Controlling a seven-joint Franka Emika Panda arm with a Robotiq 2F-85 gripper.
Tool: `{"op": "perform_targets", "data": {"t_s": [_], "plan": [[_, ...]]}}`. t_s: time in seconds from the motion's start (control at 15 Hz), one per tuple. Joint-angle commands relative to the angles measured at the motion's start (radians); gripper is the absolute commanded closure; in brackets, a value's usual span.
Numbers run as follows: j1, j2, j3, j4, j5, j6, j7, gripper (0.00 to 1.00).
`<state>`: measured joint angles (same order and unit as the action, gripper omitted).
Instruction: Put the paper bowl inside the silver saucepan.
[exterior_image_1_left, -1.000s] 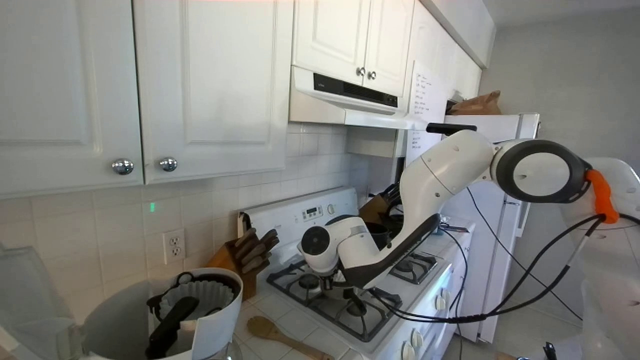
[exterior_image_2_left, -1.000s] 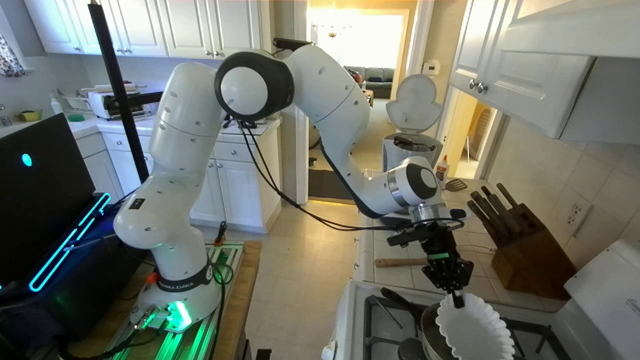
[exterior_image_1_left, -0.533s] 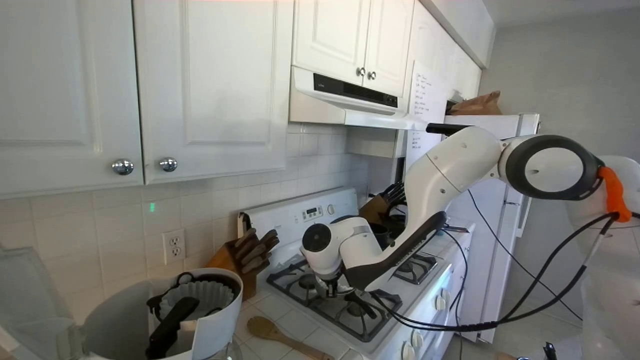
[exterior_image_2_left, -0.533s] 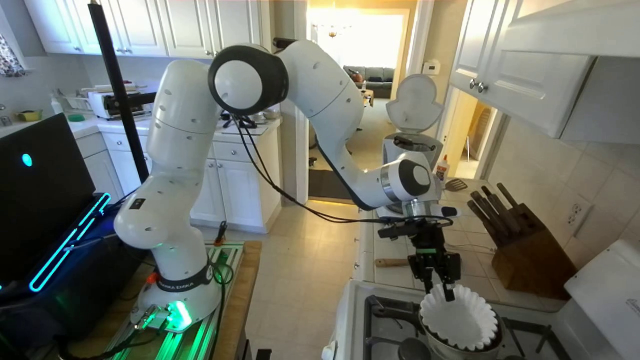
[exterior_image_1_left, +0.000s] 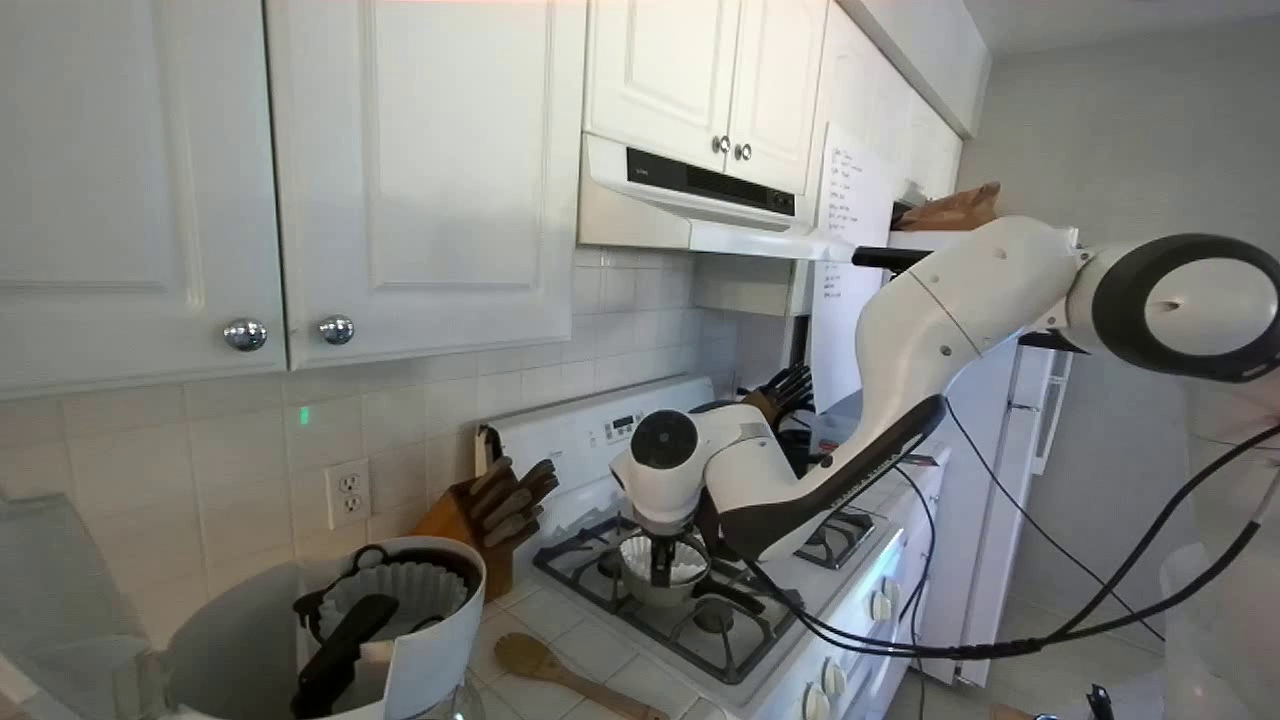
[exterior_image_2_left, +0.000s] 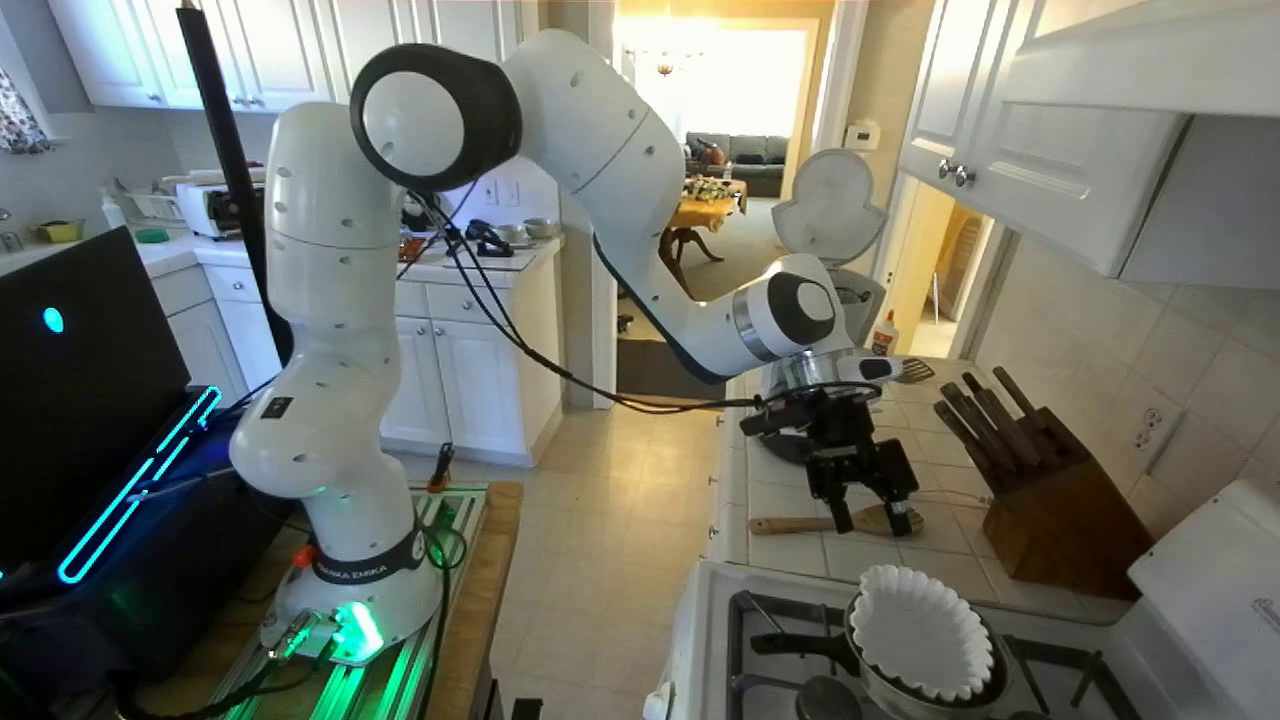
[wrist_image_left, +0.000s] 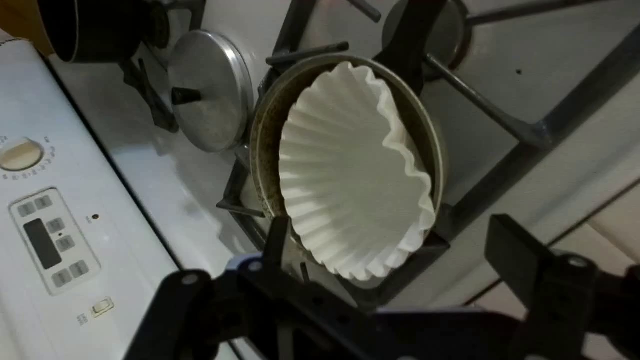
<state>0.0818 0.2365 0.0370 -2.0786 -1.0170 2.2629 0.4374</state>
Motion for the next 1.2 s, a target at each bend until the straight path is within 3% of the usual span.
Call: {"op": "perform_targets", "data": {"t_s": [0.0,0.07,0.27,0.47,0.6,0.67,1.13], "plan": [[-0.020,-0.092,0.003,-0.087,0.076,0.148,0.045,0.04],[-0.025,-0.107,0.001,-0.104,0.107,0.198,0.042,0.10],[-0.045,-0.144,-0.003,-0.167,0.233,0.361,-0.017,0.15],[-0.081,-0.163,0.017,-0.239,0.424,0.517,-0.129,0.03],[-0.093,-0.170,0.035,-0.278,0.568,0.579,-0.231,0.00],[-0.068,-0.128,0.009,-0.212,0.458,0.525,-0.147,0.00],[-0.069,-0.126,0.009,-0.219,0.474,0.534,-0.164,0.00]]}}
